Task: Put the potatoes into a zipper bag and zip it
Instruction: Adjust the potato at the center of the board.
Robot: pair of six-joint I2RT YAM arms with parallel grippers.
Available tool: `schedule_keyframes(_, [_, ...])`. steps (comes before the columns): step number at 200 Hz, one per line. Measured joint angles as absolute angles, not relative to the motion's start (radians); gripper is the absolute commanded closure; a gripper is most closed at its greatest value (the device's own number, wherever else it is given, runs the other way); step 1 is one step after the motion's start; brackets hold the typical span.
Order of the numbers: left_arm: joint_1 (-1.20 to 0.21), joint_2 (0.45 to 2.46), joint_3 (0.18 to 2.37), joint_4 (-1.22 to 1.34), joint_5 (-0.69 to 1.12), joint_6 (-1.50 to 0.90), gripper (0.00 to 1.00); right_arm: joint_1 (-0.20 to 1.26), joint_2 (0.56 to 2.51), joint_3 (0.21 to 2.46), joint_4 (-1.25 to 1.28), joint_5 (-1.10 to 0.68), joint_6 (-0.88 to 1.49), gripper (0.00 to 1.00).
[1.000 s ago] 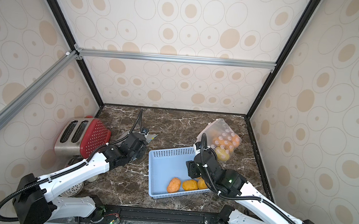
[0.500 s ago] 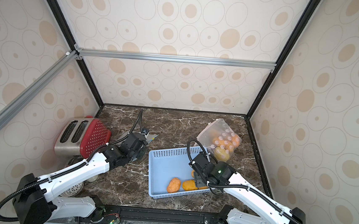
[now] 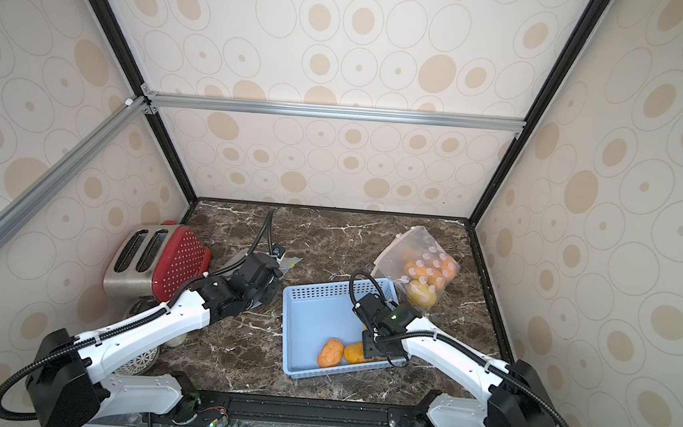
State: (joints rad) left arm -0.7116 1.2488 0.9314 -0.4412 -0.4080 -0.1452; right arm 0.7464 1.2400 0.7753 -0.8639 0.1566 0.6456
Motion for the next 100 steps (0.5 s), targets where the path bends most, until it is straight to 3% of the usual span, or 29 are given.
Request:
schedule_keyframes(72, [-0.712,1.256,0.924,-0.442,-0.408,-0.145,1.00,0.729,1.630,1.055,-0.685,0.082,0.602,0.32])
schedule_keyframes(100, [-0.712,1.256,0.924,-0.442,-0.408,-0.145,1.00,0.730,1.682,1.122,-0.686,0.047,0.558,0.28])
